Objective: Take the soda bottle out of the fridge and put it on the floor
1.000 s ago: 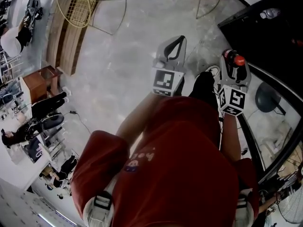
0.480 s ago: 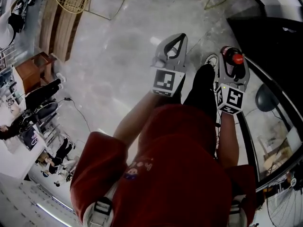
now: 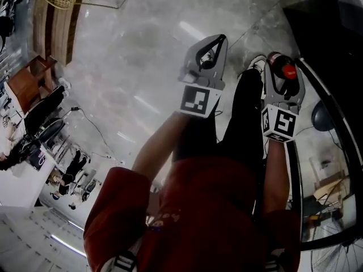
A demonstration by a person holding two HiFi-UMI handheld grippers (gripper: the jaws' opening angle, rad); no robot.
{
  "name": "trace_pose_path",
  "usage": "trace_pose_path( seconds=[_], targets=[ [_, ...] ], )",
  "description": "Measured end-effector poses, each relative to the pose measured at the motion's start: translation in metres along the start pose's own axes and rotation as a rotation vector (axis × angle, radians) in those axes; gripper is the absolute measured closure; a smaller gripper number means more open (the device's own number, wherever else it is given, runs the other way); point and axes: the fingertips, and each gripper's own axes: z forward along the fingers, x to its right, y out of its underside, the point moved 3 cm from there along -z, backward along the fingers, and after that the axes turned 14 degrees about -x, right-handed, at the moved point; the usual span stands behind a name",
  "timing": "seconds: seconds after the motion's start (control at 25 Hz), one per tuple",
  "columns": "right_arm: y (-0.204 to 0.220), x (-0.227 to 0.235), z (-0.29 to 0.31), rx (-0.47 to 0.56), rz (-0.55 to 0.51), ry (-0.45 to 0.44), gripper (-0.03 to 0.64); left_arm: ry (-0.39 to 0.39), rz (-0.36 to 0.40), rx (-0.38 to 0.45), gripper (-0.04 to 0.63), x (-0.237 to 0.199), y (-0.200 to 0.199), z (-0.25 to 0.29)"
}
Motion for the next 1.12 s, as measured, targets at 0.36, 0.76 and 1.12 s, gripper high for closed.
trace_pose_path(
  seconds=[0.36,0.76,1.12],
  targets=[
    [0.075,0.006,0.112,-0.012,-0.007,-0.023,0.319,0.018,-0.002,0.041,0.597,-0.02,0.098,0.086],
    [0.183,0.007,0.277,0.001,-0.032,-0.053,0.319,0.089,0.069,0.078,0.597,-0.045,0.243,0.204],
    [0.266,0.03,0.376,0.017,-0.074,-0.077,0.319,0.152,0.118,0.111,0.597,-0.044,0.338,0.294]
  ],
)
